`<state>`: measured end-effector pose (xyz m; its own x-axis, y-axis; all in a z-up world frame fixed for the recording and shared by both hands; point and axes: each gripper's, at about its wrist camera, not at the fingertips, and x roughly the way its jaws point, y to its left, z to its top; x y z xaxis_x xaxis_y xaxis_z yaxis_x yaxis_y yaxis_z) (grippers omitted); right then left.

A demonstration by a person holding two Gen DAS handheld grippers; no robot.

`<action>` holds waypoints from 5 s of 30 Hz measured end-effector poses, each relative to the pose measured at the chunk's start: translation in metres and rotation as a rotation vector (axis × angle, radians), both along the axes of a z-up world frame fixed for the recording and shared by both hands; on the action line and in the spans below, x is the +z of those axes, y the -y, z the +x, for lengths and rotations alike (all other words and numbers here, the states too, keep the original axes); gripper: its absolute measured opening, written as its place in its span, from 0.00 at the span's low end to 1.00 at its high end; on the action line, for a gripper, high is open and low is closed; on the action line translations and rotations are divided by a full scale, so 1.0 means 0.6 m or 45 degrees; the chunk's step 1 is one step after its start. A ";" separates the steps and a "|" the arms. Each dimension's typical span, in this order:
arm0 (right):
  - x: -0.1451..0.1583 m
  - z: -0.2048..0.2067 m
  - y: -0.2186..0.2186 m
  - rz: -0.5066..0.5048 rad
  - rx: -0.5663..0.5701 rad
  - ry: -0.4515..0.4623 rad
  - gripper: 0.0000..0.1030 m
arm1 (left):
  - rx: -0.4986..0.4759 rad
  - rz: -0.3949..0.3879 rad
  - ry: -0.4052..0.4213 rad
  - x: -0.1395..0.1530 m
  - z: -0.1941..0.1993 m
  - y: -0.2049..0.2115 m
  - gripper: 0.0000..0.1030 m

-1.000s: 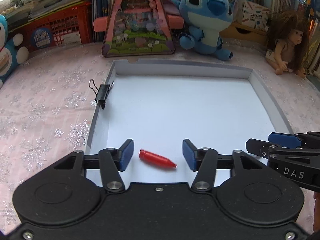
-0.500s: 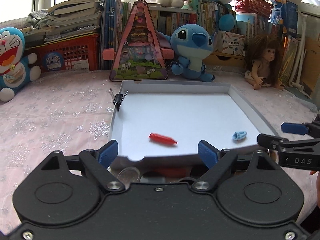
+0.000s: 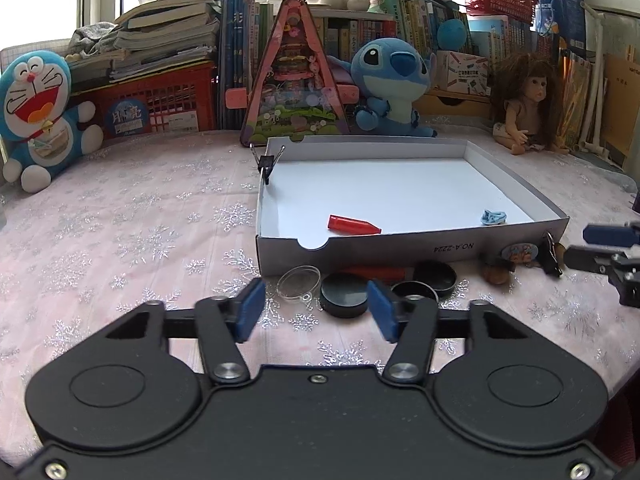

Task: Organize rigid objects
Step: 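Grasp the clear plastic lid with the left gripper while the right grasps a black binder clip, then lower the clear lid into the tray with the left gripper while the right drops the binder clip, then grasp a black round cap with the left gripper while the right grasps the decorated badge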

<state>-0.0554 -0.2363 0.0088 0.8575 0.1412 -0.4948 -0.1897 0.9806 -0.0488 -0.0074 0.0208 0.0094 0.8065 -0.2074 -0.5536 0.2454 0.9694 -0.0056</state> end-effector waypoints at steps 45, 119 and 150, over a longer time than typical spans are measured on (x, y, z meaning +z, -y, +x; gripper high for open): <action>-0.015 0.041 0.006 0.070 0.054 -0.095 0.41 | 0.143 -0.044 -0.059 -0.009 0.040 -0.012 0.26; 0.016 0.274 0.011 0.346 -0.282 -0.417 0.58 | 0.059 -0.053 -0.241 0.029 0.254 0.106 0.43; 0.023 0.063 -0.034 0.041 -0.217 0.021 0.71 | -0.020 -0.086 -0.033 0.023 0.029 0.045 0.55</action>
<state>-0.0173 -0.2159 0.0225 0.8782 0.0089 -0.4782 -0.0202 0.9996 -0.0184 0.0099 -0.0062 0.0232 0.7883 -0.2577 -0.5587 0.2596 0.9626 -0.0776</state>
